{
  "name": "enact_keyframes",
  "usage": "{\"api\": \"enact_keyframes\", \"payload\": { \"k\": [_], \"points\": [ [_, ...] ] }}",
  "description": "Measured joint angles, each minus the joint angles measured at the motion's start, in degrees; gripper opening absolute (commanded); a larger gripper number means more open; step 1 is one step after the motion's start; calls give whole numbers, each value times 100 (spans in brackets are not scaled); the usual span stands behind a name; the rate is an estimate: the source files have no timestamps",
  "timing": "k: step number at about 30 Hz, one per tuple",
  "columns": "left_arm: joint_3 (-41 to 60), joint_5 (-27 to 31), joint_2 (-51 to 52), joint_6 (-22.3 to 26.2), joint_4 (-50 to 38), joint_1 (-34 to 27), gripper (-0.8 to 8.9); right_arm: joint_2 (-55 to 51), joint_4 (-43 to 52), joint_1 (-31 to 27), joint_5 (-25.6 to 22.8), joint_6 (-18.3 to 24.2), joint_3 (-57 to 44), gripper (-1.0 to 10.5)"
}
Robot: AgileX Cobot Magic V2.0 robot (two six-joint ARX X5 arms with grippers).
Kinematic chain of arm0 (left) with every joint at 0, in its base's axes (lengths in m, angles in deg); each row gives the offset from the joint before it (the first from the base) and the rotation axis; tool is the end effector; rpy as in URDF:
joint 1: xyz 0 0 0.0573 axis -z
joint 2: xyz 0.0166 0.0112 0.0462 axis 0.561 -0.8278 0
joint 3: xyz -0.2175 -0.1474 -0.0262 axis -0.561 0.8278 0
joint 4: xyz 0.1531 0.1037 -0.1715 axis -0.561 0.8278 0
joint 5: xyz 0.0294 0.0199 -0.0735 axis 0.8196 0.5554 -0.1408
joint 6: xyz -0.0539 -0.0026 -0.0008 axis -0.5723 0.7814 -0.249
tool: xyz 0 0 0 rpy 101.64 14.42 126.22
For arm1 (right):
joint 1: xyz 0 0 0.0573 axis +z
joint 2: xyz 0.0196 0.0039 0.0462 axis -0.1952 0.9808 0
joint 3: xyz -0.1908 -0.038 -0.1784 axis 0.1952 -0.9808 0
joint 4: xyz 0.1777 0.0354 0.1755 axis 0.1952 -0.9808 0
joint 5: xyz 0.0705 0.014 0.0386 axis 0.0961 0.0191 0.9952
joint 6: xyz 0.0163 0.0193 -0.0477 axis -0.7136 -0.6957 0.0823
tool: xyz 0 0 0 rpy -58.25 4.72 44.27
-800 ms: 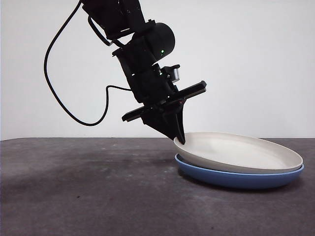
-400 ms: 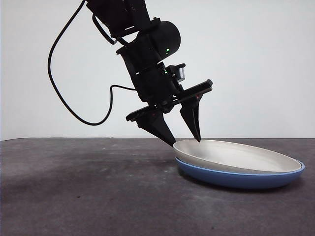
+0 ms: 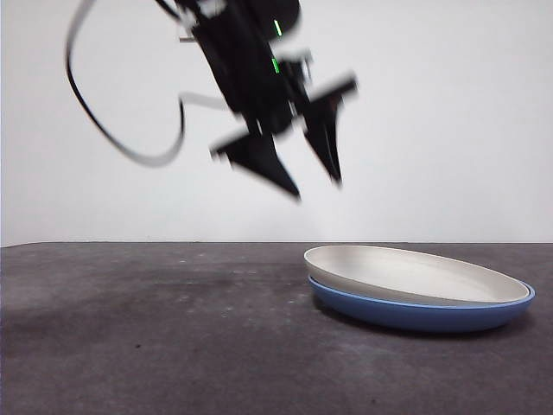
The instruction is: Pick up the white plate, put it on the blue plate, put it on desk
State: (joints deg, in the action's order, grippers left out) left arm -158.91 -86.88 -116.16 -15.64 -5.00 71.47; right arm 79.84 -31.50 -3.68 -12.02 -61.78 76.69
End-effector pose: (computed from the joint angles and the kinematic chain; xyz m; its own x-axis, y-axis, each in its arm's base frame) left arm 0.3351 -0.2630 0.2764 0.3769 -0.5372 -0.7546 0.5481 0.7860 -0.2858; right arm 0.0709 0.0198 0.3674 0.6597 0.4471 -0.6041 -0.3873 0.8911 0.2365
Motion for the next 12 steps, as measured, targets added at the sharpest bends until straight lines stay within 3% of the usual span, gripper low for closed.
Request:
{"api": "enact_keyframes", "payload": {
  "k": [12],
  "points": [
    [-13,-13,2319,415,1008,-789,290,0,4,0,-11,0,0,362]
  ]
}}
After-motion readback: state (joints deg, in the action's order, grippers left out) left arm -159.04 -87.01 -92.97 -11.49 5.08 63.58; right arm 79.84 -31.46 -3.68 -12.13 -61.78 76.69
